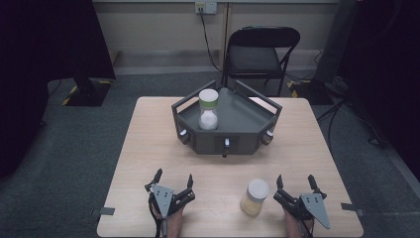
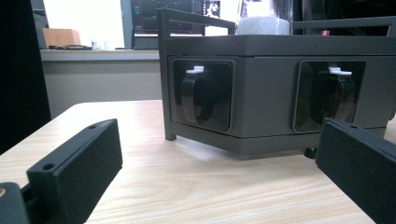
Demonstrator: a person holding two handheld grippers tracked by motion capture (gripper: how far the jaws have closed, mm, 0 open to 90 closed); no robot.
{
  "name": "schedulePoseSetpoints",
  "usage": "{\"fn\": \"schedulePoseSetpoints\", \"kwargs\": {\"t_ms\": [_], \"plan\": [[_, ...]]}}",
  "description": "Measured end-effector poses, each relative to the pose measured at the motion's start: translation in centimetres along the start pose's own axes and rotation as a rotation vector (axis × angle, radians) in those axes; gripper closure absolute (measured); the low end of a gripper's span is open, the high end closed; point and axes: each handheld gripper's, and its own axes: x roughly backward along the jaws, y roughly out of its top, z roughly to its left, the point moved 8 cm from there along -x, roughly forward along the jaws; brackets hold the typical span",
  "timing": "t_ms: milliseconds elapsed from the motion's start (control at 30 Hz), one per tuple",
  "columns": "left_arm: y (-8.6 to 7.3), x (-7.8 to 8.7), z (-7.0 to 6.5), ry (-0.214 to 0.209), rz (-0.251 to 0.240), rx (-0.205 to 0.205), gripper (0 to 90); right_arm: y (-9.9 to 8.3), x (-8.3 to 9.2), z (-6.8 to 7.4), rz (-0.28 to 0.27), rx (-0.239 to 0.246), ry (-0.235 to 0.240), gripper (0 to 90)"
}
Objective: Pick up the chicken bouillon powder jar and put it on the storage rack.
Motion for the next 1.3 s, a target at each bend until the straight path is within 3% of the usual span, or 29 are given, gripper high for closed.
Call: {"fn": "schedulePoseSetpoints", "kwargs": {"t_ms": [533, 600, 733, 833, 867, 900, 967, 1000, 1133, 1300], "plan": [[0.0, 0.0, 0.0, 0.000, 0.000, 0.000, 0.0, 0.1, -0.2, 0.0, 0.014, -0.009, -0.009, 0.0], [0.0, 0.0, 0.0, 0.000, -0.001, 0.001, 0.0, 0.6, -0.4, -0.2, 0.049, -0.016, 0.018, 0.0], [0.0, 0.0, 0.0, -0.001, 0.001, 0.000, 0.0, 2.8, 0.0, 0.0, 0.030, -0.034, 0.036, 0.0], [0.0, 0.0, 0.0, 0.001, -0.001, 0.001, 0.0, 5.1, 0.7, 0.4, -0.016, -0.032, 0.084, 0.0], [0.0, 0.0, 0.0, 0.001, -0.001, 0.001, 0.0, 5.1, 0.7, 0.4, -0.016, -0.032, 0.084, 0.0], [0.0, 0.0, 0.0, 0.000, 0.000, 0.001, 0.0, 6.5, 1.2, 0.8, -0.043, -0.041, 0.135, 0.0], [0.0, 0.0, 0.0, -0.004, 0.000, 0.000, 0.0, 7.6, 1.7, 1.5, -0.054, -0.023, 0.181, 0.0], [0.0, 0.0, 0.0, -0.004, 0.000, 0.000, 0.0, 7.6, 1.7, 1.5, -0.054, -0.023, 0.181, 0.0], [0.0, 0.0, 0.0, -0.004, 0.000, 0.000, 0.0, 8.3, 2.6, 3.1, -0.065, -0.011, 0.279, 0.0], [0.0, 0.0, 0.0, -0.003, 0.000, 0.000, 0.0, 7.0, 3.3, 4.6, -0.039, -0.031, 0.372, 0.0]]}}
